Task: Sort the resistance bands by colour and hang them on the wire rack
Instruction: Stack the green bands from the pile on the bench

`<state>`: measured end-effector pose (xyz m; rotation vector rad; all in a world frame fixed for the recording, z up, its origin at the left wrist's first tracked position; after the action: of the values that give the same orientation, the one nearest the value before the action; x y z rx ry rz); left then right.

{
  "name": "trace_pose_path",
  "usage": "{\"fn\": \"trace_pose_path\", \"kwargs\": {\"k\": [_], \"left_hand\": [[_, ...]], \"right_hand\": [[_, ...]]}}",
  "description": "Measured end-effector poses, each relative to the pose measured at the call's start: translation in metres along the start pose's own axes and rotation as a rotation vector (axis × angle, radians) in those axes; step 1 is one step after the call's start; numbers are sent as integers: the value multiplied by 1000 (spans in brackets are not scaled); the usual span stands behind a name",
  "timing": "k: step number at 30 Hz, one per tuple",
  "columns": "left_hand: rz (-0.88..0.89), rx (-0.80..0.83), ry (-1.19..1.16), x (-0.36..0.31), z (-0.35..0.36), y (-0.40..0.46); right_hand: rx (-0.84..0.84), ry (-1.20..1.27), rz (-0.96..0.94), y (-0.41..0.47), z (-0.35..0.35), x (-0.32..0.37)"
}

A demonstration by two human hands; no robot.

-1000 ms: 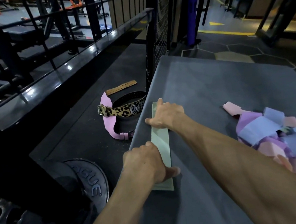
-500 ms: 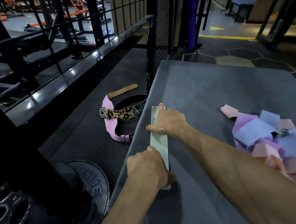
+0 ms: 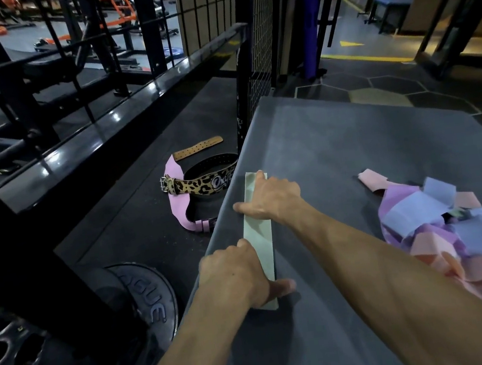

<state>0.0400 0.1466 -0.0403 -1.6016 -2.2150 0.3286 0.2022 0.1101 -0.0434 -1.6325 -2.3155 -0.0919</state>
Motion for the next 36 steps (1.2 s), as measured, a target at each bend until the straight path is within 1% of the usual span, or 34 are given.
{"fn": "trace_pose_path", "kwargs": {"k": [2,4,5,7,9,10,14,16,18,20,23,27,31,36], "left_hand": [[-2,36,-29,6,-2,0],[-27,27,-81,13,-7,-1],[-38,-13,-113,16,-11,-2],[-33,-148,-189,13,-21,-5],[21,-289,-234,-4,-34,-11],[55,-331,-237,-14,-38,-14],[197,-383,-169,-70,-48,-25],[247,-401,-167,-96,-52,-26],[286,-405,-177,-118,-57,-24],[321,-412,-174,-142,-60,-22],[347,-434,-172,-172,-64,-22],[379,-471,-153,-198,-68,-18],[365,-480,-169,-212,-72,-14],[374,-467,-167,-220,-71,-11]], "right_hand": [[2,18,-8,-3,-4,-1],[-9,53,-18,-11,-13,-6],[-27,68,-29,-17,-20,-11],[-101,80,-73,-31,-36,-28],[-182,100,-96,-48,-56,-56],[-212,108,-90,-54,-65,-72],[-327,114,52,-80,-105,-167],[-368,106,153,-92,-122,-223],[-401,149,244,-104,-133,-276],[-407,197,290,-117,-136,-320],[-395,225,339,-127,-135,-362],[-340,218,352,-118,-130,-376],[-314,190,312,-97,-129,-361],[-211,84,327,-76,-118,-351]]}}
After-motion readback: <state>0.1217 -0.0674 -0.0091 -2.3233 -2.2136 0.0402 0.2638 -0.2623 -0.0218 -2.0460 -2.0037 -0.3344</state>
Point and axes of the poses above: each hand's wrist, its own y-axis towards the middle knuckle, its own z-axis out of the palm, x = y × z, the point moved 5 cm from there along y, towards the middle knuckle, and after that the axes turned 14 degrees about y, right-handed, at the moved point
